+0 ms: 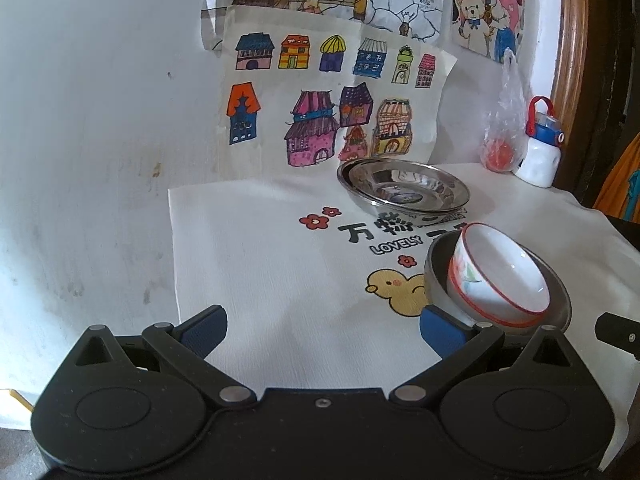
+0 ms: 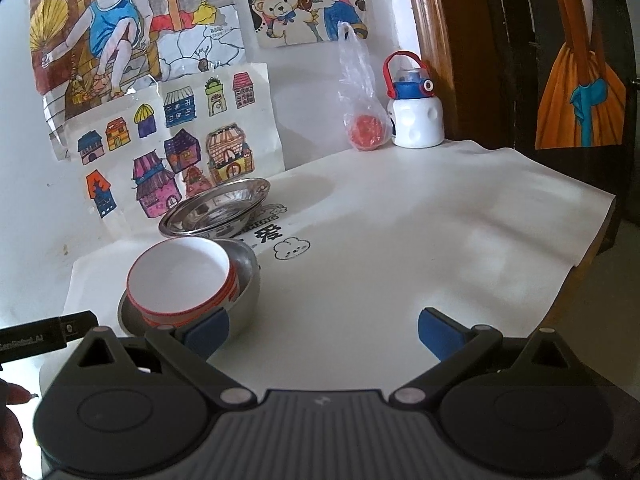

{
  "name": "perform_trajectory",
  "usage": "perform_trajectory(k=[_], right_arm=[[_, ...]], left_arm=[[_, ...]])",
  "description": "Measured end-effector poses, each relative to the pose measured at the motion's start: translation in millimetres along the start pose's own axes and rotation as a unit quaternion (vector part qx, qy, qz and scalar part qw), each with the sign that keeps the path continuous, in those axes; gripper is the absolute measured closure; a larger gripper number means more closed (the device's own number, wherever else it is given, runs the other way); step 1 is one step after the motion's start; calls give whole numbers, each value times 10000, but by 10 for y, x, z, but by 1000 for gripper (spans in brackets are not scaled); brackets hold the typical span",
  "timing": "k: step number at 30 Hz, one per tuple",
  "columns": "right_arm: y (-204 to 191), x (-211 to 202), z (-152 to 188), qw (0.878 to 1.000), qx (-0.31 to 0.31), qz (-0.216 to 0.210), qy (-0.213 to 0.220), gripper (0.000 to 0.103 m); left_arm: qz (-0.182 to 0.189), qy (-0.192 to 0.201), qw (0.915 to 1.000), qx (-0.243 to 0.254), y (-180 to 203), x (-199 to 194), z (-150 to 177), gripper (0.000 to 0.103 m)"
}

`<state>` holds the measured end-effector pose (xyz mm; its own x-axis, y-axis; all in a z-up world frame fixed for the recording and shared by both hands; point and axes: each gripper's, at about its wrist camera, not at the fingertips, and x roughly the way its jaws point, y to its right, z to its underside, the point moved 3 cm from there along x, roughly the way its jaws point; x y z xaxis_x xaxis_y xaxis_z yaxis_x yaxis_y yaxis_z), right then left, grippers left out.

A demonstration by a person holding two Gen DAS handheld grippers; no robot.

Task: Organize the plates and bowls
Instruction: 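Move both grippers back and toward the rim of the steel bowl, then close both grippers on opposite sides of the steel bowl rim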

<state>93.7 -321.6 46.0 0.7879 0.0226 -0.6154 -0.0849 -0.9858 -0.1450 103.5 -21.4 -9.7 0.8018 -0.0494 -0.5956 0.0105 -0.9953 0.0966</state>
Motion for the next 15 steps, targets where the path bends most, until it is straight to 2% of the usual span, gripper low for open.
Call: perform_trajectory(k=[15], right_arm=[[-96, 161, -136, 9993, -330, 73, -149, 0]], left_arm=[[312, -41, 9994, 109, 142, 133, -130, 1]])
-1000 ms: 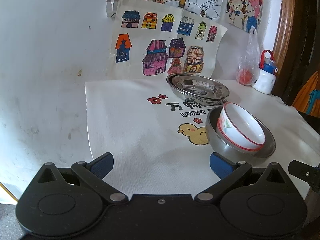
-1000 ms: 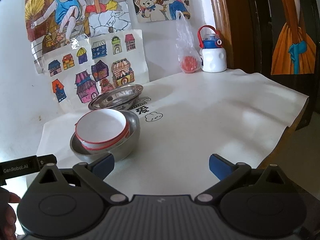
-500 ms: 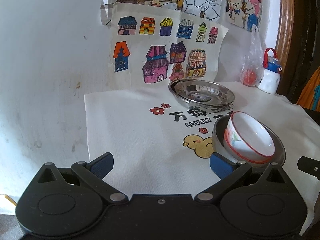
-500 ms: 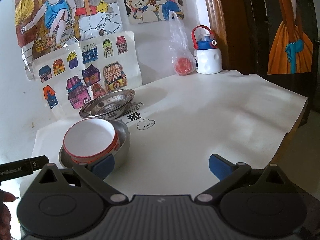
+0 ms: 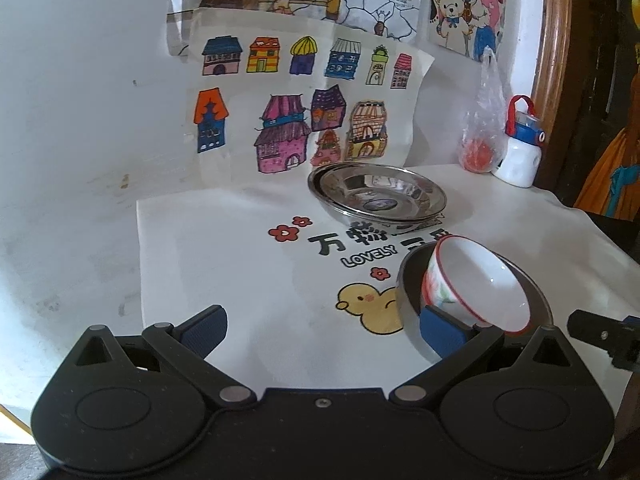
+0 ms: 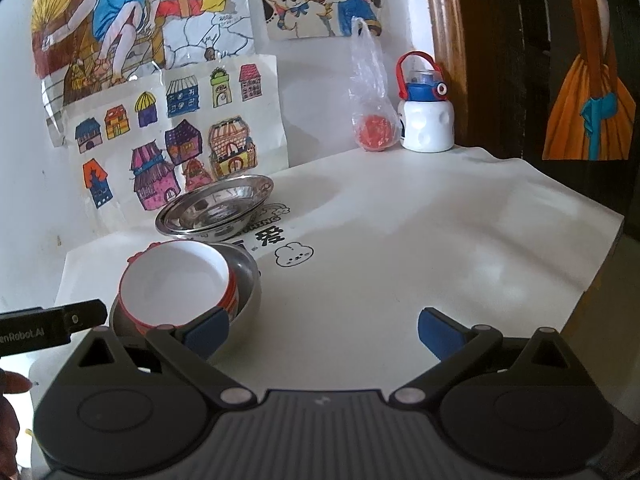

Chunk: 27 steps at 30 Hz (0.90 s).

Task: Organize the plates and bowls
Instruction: 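Close both grippers on opposite sides of the steel bowl rim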

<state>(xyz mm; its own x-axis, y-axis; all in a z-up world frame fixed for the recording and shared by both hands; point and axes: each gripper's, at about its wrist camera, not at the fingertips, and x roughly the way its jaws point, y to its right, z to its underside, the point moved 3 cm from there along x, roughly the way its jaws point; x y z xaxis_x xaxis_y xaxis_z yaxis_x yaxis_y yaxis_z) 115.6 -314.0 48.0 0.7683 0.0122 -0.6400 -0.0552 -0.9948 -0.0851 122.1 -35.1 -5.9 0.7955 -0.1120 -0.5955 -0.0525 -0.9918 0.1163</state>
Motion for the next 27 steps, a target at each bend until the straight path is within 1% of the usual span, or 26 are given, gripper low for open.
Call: perform_trajectory(k=[5, 9, 18, 23, 27], right_arm=[[-46, 88, -69, 9996, -236, -16, -176, 0], [-77, 134, -126, 9990, -413, 59, -182, 0], [-68, 215, -188, 9981, -530, 231, -226, 0], [-79, 258, -203, 9976, -597, 230, -270, 0], [-128, 297, -233, 9959, -808, 236, -343, 0]], left_arm=[[54, -112, 9999, 49, 49, 74, -29, 1], [84, -156, 9998, 53, 63, 117, -42, 1], [105, -246, 9996, 109, 82, 193, -53, 1], [75, -268, 9996, 112, 96, 220, -65, 1], [61, -327, 9994, 116, 106, 257, -77, 1]])
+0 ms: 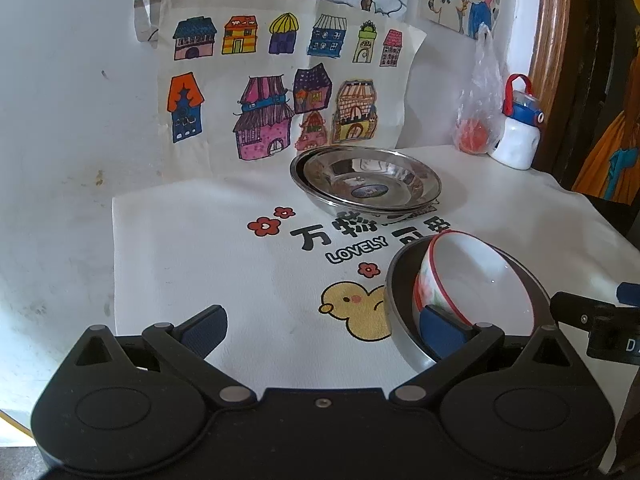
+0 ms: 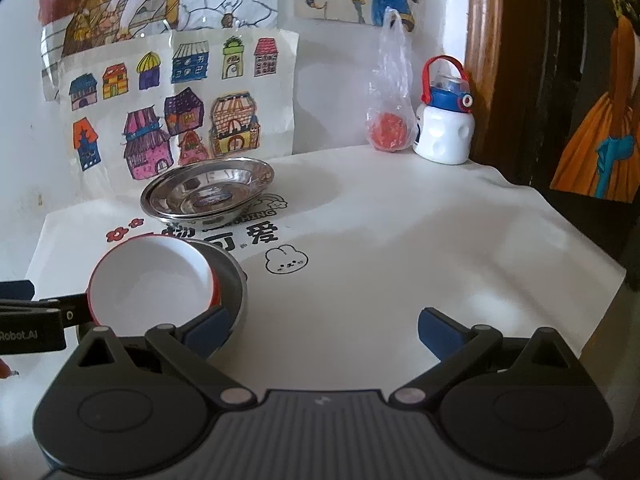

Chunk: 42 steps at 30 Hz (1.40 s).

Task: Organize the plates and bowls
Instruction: 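Close both grippers on opposite sides of the steel bowl rim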

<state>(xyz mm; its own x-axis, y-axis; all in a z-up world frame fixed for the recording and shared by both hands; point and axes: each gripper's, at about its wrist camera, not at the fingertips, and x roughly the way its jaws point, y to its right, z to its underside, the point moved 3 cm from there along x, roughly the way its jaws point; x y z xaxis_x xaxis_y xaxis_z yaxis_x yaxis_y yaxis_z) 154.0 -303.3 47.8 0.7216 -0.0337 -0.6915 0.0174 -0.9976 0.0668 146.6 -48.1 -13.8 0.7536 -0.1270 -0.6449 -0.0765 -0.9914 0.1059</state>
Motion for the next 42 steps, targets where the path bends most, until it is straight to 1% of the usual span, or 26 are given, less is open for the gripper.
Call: perform_trajectory(k=[4, 7, 14, 22, 28, 33, 37, 42], right_arm=[[-45, 44, -19, 9997, -141, -89, -150, 0], [-56, 51, -12, 9997, -167, -75, -166, 0], [-25, 100, -6, 9990, 1, -263, -352, 0], [29, 118, 3, 9985, 131, -371, -373, 0], [-2, 113, -7, 9989, 60, -282, -357, 0], [15, 130, -32, 9981, 115, -332, -503, 0], [30, 152, -45, 9969, 164, -420, -643, 1], [44, 156, -39, 9965, 236, -482, -647, 4]], left_arm=[[-5, -27, 10000, 8, -2, 20, -5, 1], [1, -25, 10000, 4, -2, 25, -3, 1], [-3, -62, 10000, -1, -1, 47, -6, 1], [-23, -107, 9999, -32, -11, 77, -4, 1], [-39, -119, 9999, -43, -9, 89, -6, 1], [17, -140, 9999, -32, -7, 91, -12, 5], [95, -147, 9998, -46, -4, 96, -18, 11], [169, -131, 9998, -54, 14, 94, -21, 18]])
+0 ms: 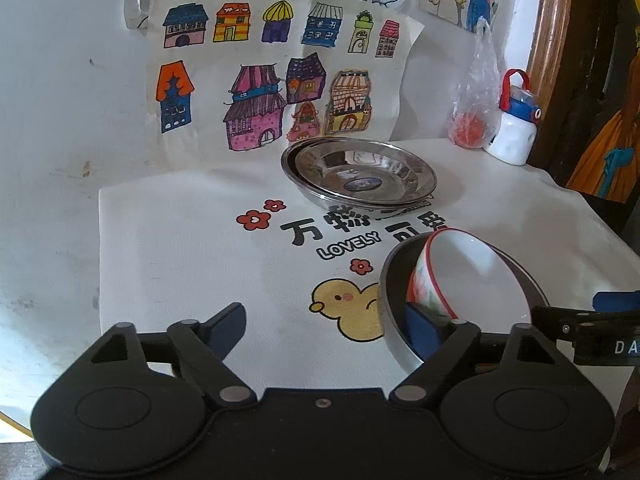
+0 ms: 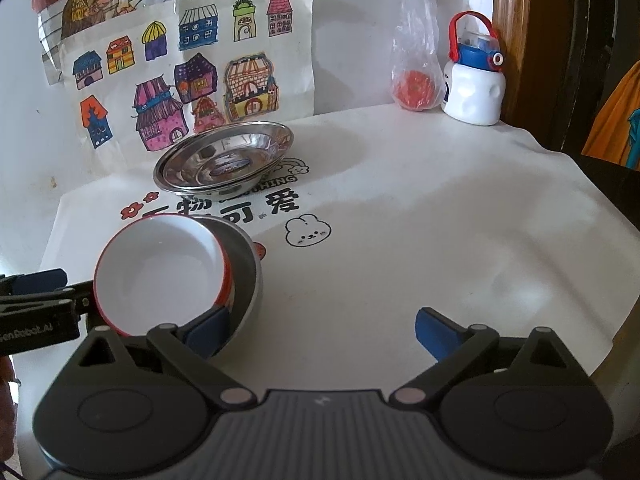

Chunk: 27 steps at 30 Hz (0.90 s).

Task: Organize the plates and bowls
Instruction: 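Close both grippers on opposite sides of the steel bowl rim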

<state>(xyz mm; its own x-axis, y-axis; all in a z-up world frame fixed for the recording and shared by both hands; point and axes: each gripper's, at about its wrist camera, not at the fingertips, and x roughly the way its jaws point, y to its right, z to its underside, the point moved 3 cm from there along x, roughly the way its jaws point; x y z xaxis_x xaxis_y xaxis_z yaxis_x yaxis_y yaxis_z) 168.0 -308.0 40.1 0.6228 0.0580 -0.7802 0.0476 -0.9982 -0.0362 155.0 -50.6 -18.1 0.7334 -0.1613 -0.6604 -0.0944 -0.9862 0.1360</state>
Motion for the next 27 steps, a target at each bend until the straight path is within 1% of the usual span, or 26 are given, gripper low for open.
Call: perform_trajectory(k=[6, 8, 10, 12, 18, 20, 21, 23, 25, 27], right_arm=[[0, 1, 2, 9998, 151, -81, -72, 7], [19, 4, -1, 9991, 321, -236, -144, 15], [28, 3, -1, 9982, 432, -362, -185, 19], [21, 1, 1, 9978, 483, -403, -199, 21], [22, 5, 4, 9965, 609, -534, -203, 31], [18, -2, 11, 9962, 642, -568, -173, 37], [10, -7, 12, 9961, 642, -588, -155, 38], [-13, -19, 17, 9959, 647, -621, -129, 46], [-24, -26, 14, 9953, 673, -692, -120, 51], [-29, -30, 10, 9948, 697, -735, -118, 54]], left_arm=[[33, 20, 10000, 23, 18, -5, -1, 23], [61, 27, 10000, 23, 22, -13, -1, 26], [104, 29, 9999, 15, 23, -14, -6, 30], [143, 28, 9999, -4, 25, -18, -8, 33], [269, 21, 9996, -12, 58, -30, -17, 47], [327, 24, 9995, -5, 73, -33, -20, 55], [363, 22, 9993, -7, 81, -34, -20, 57], [420, 16, 9991, -11, 91, -34, -21, 62], [459, 9, 9989, -12, 100, -32, -22, 66], [511, 6, 9987, -18, 105, -30, -23, 70]])
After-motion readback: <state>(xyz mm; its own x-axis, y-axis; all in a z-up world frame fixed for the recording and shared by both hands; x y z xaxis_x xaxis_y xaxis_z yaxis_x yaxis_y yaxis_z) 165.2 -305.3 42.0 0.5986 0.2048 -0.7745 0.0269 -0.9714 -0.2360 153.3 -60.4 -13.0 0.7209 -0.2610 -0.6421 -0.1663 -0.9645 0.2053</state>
